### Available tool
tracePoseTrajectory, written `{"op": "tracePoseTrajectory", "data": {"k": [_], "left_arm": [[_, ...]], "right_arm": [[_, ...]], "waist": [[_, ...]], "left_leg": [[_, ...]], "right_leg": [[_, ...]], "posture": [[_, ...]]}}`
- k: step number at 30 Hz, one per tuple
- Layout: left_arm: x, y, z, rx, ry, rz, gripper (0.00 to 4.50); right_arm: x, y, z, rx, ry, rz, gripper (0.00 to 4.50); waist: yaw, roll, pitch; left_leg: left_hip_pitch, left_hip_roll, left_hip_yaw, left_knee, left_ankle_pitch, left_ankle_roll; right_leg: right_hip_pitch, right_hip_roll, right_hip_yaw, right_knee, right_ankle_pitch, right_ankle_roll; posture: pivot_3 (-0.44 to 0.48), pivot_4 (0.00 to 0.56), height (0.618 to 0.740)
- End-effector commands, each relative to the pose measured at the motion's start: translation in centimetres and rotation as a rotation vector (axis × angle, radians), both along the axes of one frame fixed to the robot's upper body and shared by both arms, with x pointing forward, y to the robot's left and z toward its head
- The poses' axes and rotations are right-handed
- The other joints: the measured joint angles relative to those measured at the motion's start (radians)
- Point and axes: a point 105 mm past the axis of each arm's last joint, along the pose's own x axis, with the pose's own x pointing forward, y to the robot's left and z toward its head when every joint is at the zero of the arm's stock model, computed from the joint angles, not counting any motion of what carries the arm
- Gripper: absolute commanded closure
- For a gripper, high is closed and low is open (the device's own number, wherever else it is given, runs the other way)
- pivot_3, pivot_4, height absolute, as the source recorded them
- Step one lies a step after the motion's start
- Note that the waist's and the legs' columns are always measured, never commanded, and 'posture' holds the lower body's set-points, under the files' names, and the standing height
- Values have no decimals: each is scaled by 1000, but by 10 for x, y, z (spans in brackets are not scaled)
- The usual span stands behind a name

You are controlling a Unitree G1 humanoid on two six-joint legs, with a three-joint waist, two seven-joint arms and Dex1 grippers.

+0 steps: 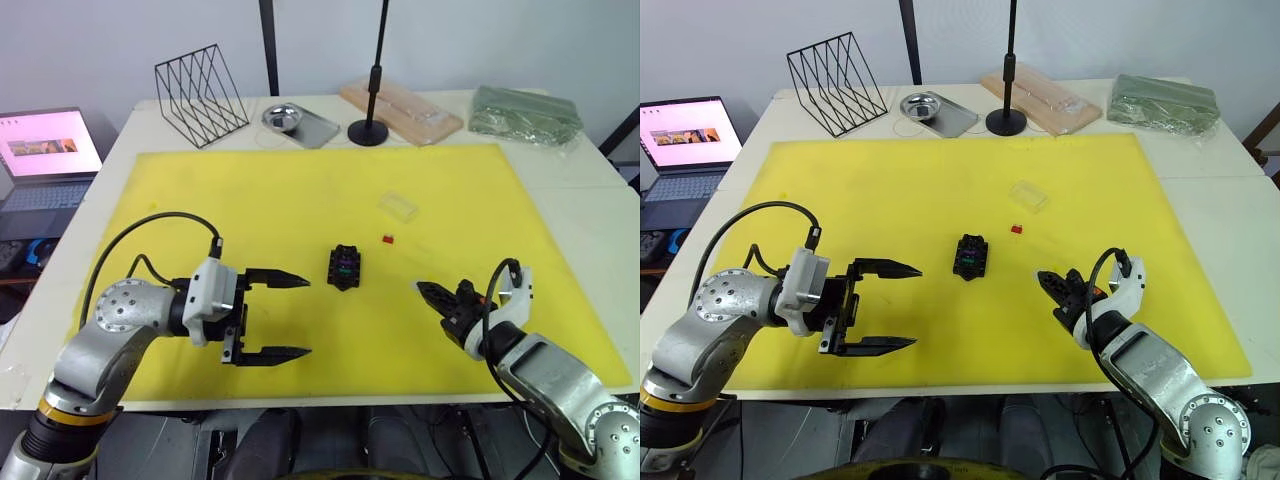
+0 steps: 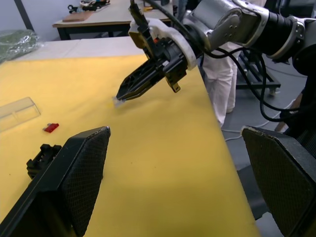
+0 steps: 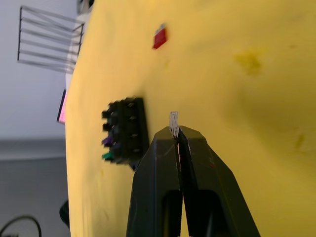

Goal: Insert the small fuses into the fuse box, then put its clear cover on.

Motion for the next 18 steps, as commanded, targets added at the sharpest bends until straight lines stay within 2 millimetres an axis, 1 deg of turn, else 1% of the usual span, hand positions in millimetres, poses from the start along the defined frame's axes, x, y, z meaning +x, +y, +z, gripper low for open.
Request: {"op": "tracePoseTrajectory", "data": {"k": [1,8,13,18], "left_arm": [[-3,-3,8,-10,-33,-21,0],[-3,-4,9,-17,-33,-24,0],[-3,-4,8,-18,-34,-25,0],[-3,-4,7,-17,-34,-27,0]], "right_arm": [[-2,1,6,5,-25,-27,4470],[-1,-1,-2,21,-1,-58,4470],[-3,0,-8,34,55,-90,4470],[-2,-2,-8,13,100,-104,4470]], "waist": [[0,0,0],[3,1,0],[4,1,0],[4,1,1]], "left_leg": [[0,0,0,0,0,0],[0,0,0,0,0,0],[0,0,-1,0,0,0],[0,0,-1,-1,0,0]], "right_leg": [[0,0,0,0,0,0],[0,0,0,0,-1,-1],[0,0,0,0,-1,-2],[0,0,0,0,-2,-3]], "posture": [[0,150,740],[0,150,740],[0,150,740],[0,150,740]]}}
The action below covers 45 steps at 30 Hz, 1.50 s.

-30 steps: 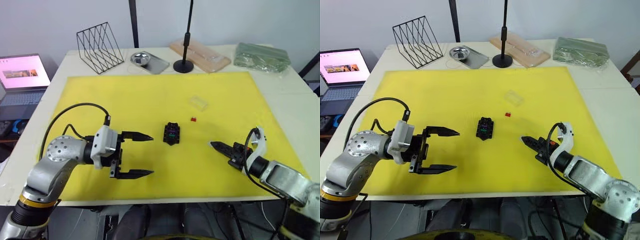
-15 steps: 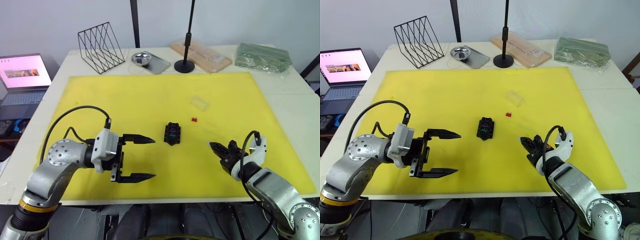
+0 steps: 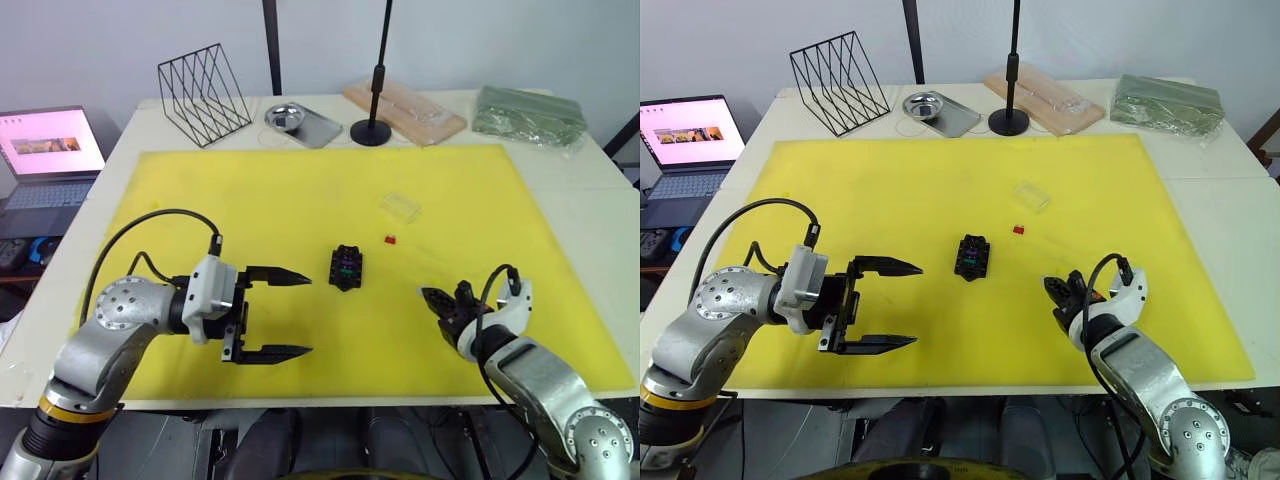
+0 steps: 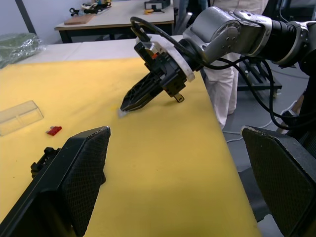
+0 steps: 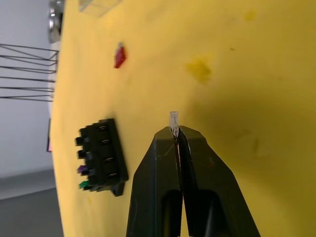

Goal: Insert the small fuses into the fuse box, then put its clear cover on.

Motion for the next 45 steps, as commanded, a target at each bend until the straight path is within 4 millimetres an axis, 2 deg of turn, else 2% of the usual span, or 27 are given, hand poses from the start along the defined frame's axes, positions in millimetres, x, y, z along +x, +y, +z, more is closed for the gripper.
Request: {"op": "tracePoseTrajectory", "data": {"k": [1,7,10,19,22,28,30,32,36,40,43,45], "left_arm": [[-4,-3,4,-10,-26,-20,0],[-6,-3,2,-10,-24,-19,0],[-7,-2,1,-9,-20,-19,0],[-9,-2,0,-10,-19,-19,0],[-8,-2,0,-10,-19,-21,0],[-5,-2,0,-11,-21,-25,0],[-4,-2,-1,-10,-21,-29,0],[-3,-3,-1,-10,-21,-32,0],[-2,-5,-1,-12,-22,-41,0],[-2,-8,-2,-11,-22,-57,0],[-2,-9,-2,-9,-22,-66,0],[-1,-9,-2,-10,-21,-65,0]], "right_arm": [[-2,2,8,-11,-3,13,4470],[-1,3,10,-9,1,23,4470],[-1,0,7,-17,9,24,3912],[-10,-8,3,-29,10,66,895],[-16,-9,5,-57,-5,103,27],[-20,-30,22,-193,-118,305,27],[-21,-43,43,-292,-144,558,27],[-22,-52,61,-303,-136,707,27],[-7,-60,76,-472,-194,974,27],[12,-47,88,-518,-305,1183,27],[35,-40,83,-602,-345,1300,27],[40,-38,77,-608,-333,1380,27]], "waist": [[0,0,0],[-1,0,0],[-1,0,0],[1,0,0],[2,0,0],[2,0,0],[0,2,1],[-2,7,3],[-5,8,4],[-4,8,7],[-9,9,8],[-8,8,8]], "left_leg": [[0,0,0,0,0,0],[0,0,0,0,0,0],[0,0,0,0,0,0],[0,0,0,1,0,0],[0,0,0,1,0,0],[0,0,1,2,0,0],[0,0,1,2,0,1],[1,-1,4,4,-1,3],[3,6,5,2,-2,4],[0,10,6,2,-3,4],[-2,10,8,2,-3,3],[-2,10,9,2,-3,3]], "right_leg": [[0,0,0,0,0,0],[0,0,0,0,0,-1],[0,0,0,0,0,-1],[1,0,0,-1,0,-1],[1,0,0,-1,0,-1],[3,0,0,-2,-1,-1],[4,0,0,-3,-1,-1],[7,-1,1,-6,-1,-1],[12,5,-5,-14,1,-3],[10,8,-8,-16,3,1],[7,8,-6,-16,4,0],[6,7,-5,-16,4,0]], "posture": [[0,150,740],[0,150,740],[0,150,740],[0,150,740],[0,150,740],[0,150,740],[0,150,740],[0,150,740],[0,150,740],[0,150,740],[0,150,740],[0,150,740]]}}
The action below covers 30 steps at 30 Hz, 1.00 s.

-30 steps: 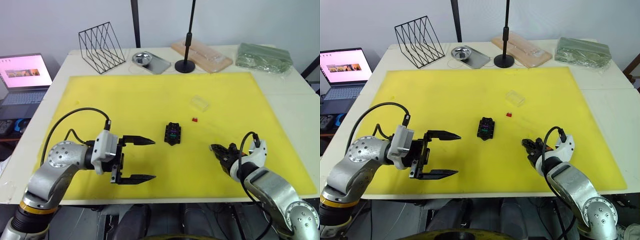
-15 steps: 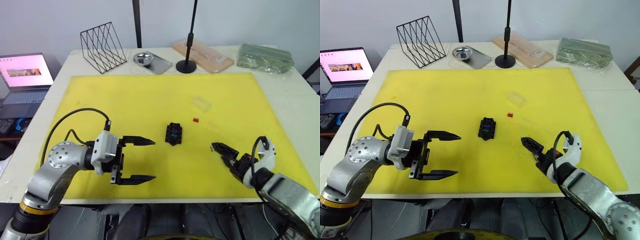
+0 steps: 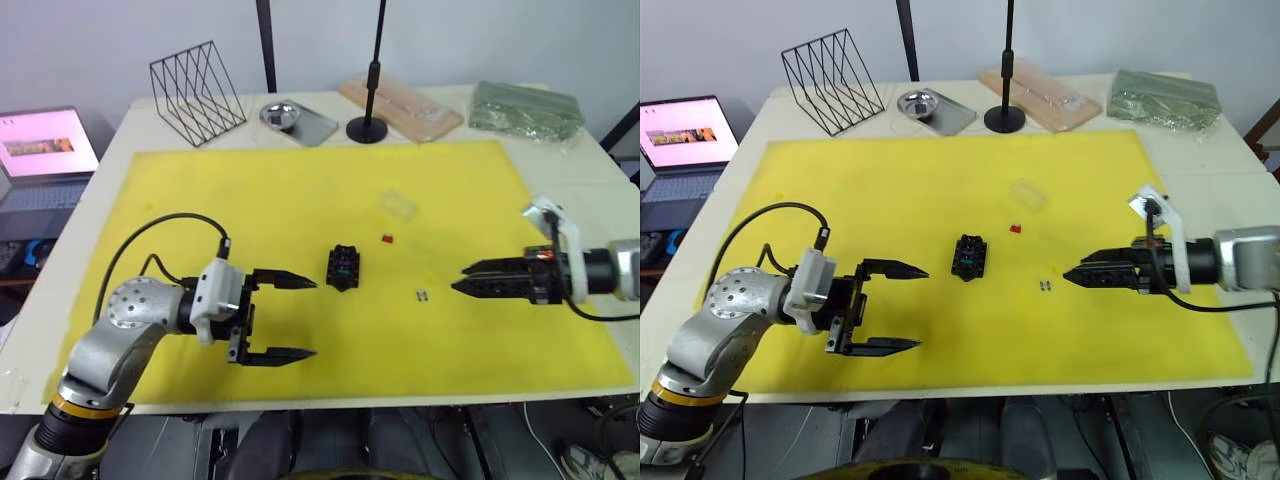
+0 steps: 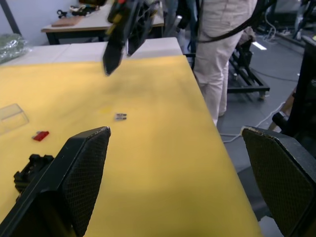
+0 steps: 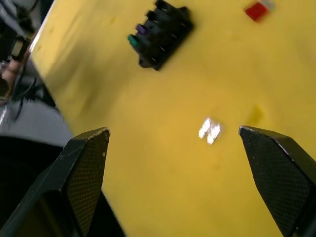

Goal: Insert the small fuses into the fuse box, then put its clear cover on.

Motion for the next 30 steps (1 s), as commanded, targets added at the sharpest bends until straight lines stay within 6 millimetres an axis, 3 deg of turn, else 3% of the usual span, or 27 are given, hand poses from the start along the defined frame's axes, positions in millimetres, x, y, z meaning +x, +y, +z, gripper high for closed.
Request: {"op": "tracePoseTrajectory", "data": {"k": [1,7,10,13,24,28,30], "left_arm": [[-2,-1,4,-4,-29,-14,0],[-4,-3,2,-5,-22,-17,0],[-5,-3,2,-5,-21,-17,0],[-6,-3,2,-4,-18,-15,0],[-10,-2,0,0,-16,-10,0],[-8,-2,6,-15,-50,2,0],[-6,-3,9,-26,-63,7,0]], "right_arm": [[8,-2,-13,-83,11,117,27],[15,-1,-33,-121,68,211,27],[20,0,-34,-125,67,221,613],[22,2,-36,-128,74,238,1578],[27,6,-43,-106,97,254,1578],[28,7,-46,-105,99,259,2410],[28,9,-45,-88,106,254,2410]], "waist": [[2,-1,0],[8,-1,0],[5,-1,0],[5,0,0],[6,0,0],[6,0,0],[6,0,0]], "left_leg": [[0,0,0,0,0,0],[-1,0,-1,0,0,-1],[-1,0,-2,0,0,-1],[-1,0,-2,0,0,-2],[-1,0,-2,-1,0,-3],[-1,0,-2,0,0,-3],[-1,0,-2,0,1,-3]], "right_leg": [[0,0,0,0,0,0],[-3,0,1,1,1,1],[-4,0,2,1,1,0],[-4,0,2,2,2,0],[-4,1,2,2,2,-1],[-4,1,2,2,2,-1],[-4,1,2,2,2,-1]], "posture": [[0,150,740],[0,150,740],[0,150,740],[0,150,740],[0,150,740],[0,150,740],[0,150,740]]}}
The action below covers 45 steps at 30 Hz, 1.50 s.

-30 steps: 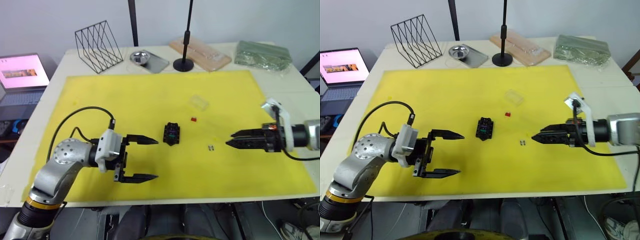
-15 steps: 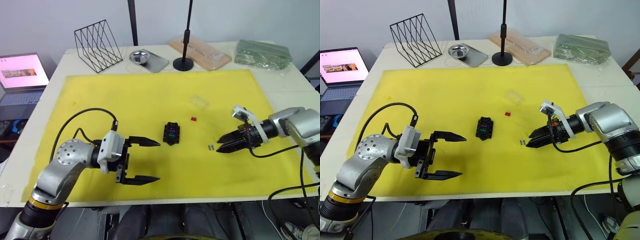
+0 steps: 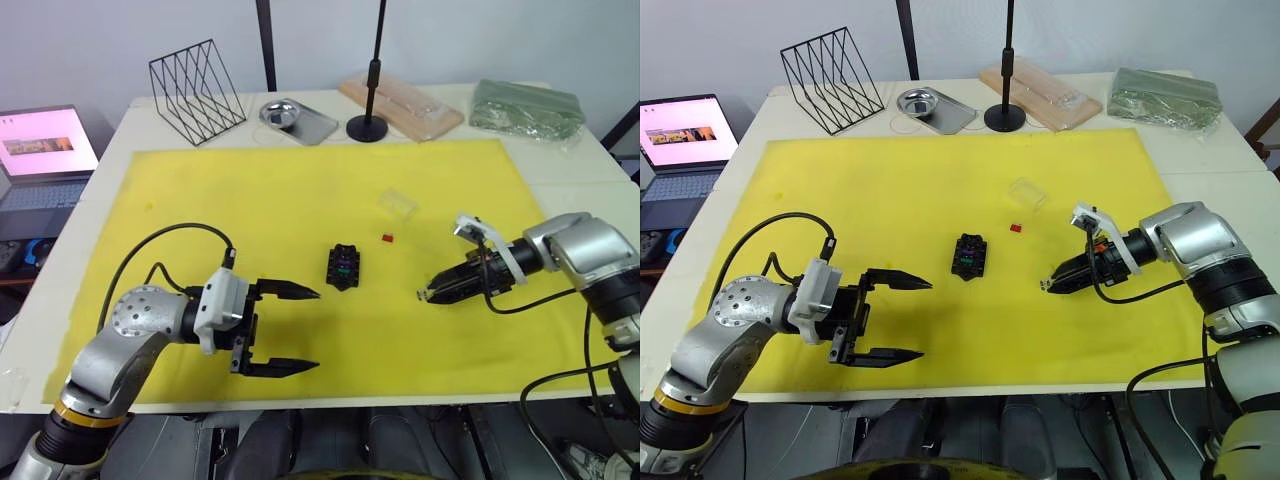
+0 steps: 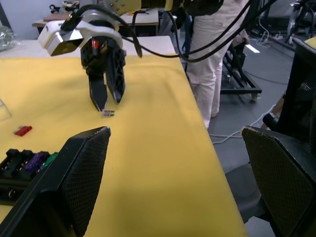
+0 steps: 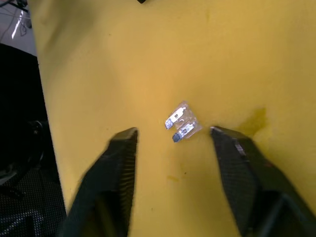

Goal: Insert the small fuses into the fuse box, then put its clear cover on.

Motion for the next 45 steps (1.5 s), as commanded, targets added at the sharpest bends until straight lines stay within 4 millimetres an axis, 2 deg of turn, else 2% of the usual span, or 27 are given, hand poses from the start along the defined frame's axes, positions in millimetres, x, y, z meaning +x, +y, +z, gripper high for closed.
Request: {"op": "tracePoseTrajectory", "data": {"k": [1,8,31,34,36,45], "left_arm": [[1,-1,15,-26,-88,8,0],[2,-1,14,-20,-87,10,0],[3,7,5,-2,-88,18,0],[3,8,4,-1,-86,18,0],[2,7,4,0,-85,18,0],[2,7,4,2,-83,14,0]], "right_arm": [[3,2,11,41,-22,-3,2410],[6,0,15,47,-32,-13,2410],[4,4,2,59,4,12,2410],[5,3,0,54,6,7,2884],[5,3,-2,53,12,0,3573],[4,2,-3,52,18,-4,3573]], "waist": [[0,0,0],[0,0,0],[-1,0,0],[-1,0,0],[-1,0,0],[-1,0,0]], "left_leg": [[0,0,0,0,0,0],[0,0,0,0,0,0],[0,0,0,0,0,-1],[0,0,0,0,0,-1],[0,0,0,0,0,-1],[0,0,0,0,0,-1]], "right_leg": [[0,0,0,0,0,0],[0,0,0,0,0,0],[0,0,0,1,0,0],[0,0,0,1,0,0],[0,0,0,1,0,0],[0,0,0,1,0,0]], "posture": [[0,150,740],[0,150,740],[0,150,740],[0,150,740],[0,150,740],[0,150,740]]}}
